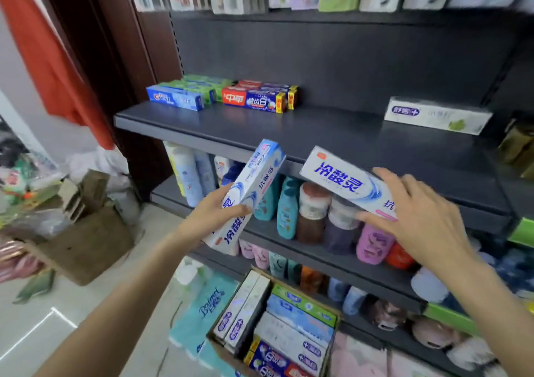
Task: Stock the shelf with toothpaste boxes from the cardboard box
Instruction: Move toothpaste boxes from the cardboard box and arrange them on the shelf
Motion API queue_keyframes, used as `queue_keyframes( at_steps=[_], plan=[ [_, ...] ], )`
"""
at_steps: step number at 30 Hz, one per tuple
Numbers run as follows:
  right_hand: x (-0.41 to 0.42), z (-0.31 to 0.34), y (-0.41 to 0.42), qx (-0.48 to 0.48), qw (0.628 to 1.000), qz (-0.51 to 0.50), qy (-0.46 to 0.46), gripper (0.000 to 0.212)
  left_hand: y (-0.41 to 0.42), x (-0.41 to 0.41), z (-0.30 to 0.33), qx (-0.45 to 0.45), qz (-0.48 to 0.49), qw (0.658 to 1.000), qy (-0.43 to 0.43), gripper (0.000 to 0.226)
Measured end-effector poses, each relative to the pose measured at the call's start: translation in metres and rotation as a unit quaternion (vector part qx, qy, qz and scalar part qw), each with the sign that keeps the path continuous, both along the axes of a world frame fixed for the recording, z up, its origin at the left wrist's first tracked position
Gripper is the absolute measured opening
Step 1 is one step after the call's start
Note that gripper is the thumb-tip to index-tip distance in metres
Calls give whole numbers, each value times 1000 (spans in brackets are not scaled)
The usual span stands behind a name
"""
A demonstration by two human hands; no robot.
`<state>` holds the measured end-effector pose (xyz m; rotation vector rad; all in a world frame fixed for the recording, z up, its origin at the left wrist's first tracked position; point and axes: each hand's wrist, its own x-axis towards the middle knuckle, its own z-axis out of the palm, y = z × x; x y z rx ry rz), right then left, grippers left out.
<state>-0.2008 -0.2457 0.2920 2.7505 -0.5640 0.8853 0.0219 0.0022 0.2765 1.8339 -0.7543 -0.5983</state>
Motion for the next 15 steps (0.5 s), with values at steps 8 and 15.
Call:
queue_keyframes(
  at_steps=[8,15],
  plan=[
    [112,71,-65,-89,982,-152,70,51,-57,93,50,-40,-54,989,-134,42],
    [249,79,-127,4,976,-193,101,42,-101,194,76,34,-110,947,-300,54]
  ],
)
